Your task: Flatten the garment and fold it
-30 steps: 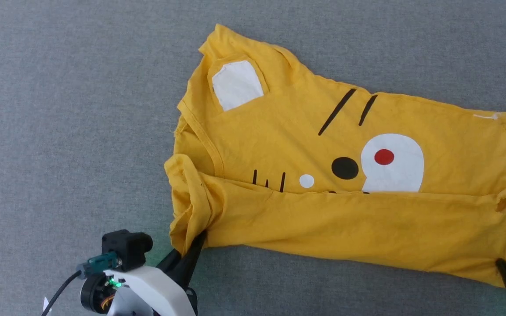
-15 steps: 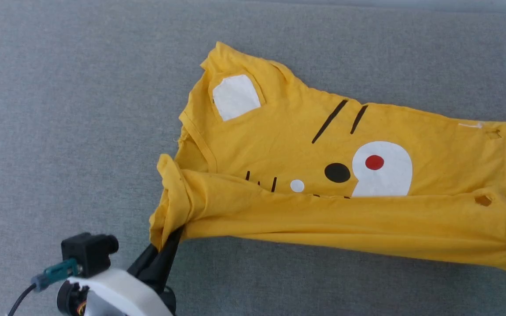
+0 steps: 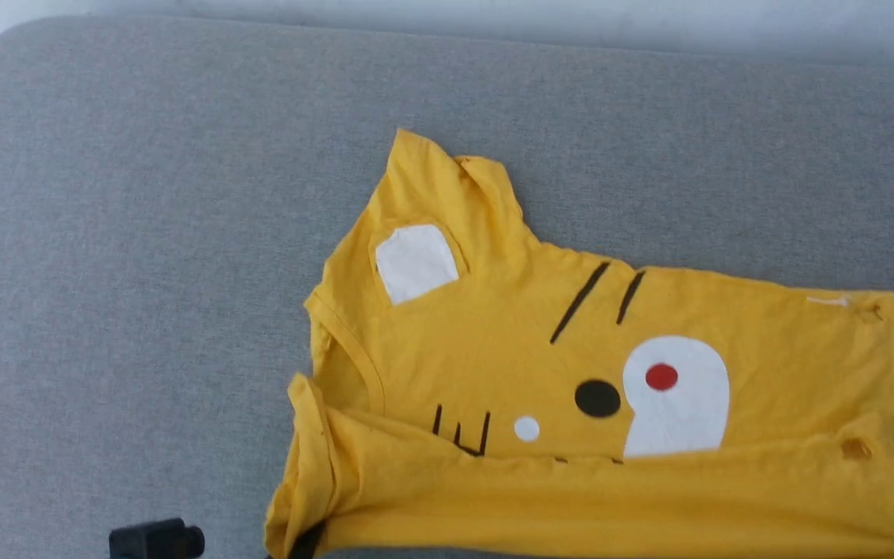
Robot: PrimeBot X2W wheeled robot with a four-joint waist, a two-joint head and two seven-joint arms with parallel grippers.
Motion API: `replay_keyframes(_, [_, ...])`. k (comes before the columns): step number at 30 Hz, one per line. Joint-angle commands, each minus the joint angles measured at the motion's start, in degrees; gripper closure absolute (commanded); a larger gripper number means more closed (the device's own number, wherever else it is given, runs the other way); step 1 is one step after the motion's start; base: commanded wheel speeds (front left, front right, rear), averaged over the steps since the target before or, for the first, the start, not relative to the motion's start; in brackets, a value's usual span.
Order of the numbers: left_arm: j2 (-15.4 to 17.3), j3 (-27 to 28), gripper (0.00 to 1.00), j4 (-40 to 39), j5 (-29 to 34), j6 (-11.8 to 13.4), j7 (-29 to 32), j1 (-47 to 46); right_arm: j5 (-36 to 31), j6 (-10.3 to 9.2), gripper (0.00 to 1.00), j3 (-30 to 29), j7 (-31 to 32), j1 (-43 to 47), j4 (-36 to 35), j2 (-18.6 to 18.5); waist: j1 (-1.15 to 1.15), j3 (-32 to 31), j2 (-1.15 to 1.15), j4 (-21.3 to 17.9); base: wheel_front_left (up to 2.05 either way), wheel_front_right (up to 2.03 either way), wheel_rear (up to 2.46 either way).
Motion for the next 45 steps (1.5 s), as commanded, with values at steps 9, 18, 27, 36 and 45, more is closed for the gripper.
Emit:
replay_keyframes(9, [-1.8,-0.6,1.0,5.4,-3.6,-2.0,0.4,-0.4,-2.3,-0.12,1.0,-0.6,1.0,0.5,2.3,0.8,0.01,0.1,0.0,0.5,0.0,0.0,0.0])
replay_keyframes(18, [-3.2,-0.6,0.0,10.8,-3.5,-3.5,-1.7,-4.7,-1.5,-0.12,0.0,2.3,-3.5,-1.6,6.4,1.0,0.01,0.6,0.0,0.1,0.0,0.0,0.0])
replay_keyframes(27, [-2.0,3.5,0.0,4.9,-2.1,-2.5,-6.5,-1.2,1.5,-0.12,0.0,0.2,-10.0,-3.3,1.3,-0.4,0.01,0.6,0.0,-0.4,0.0,0.0,0.0])
replay_keyframes(36, [0.5,10.0,0.0,-4.0,15.9,1.9,-22.4,-10.8,-9.4,-0.12,0.0,-0.3,-33.7,-11.2,-0.8,-2.1,0.01,3.1,0.0,-0.9,0.0,0.0,0.0])
replay_keyframes(45, [3.8,3.4,0.0,1.3,23.8,-1.4,-17.8,-30.0,-13.5,-0.12,0.0,4.5,-41.0,-15.6,2.8,-1.3,0.01,8.1,0.0,-1.8,0.0,0.0,0.0])
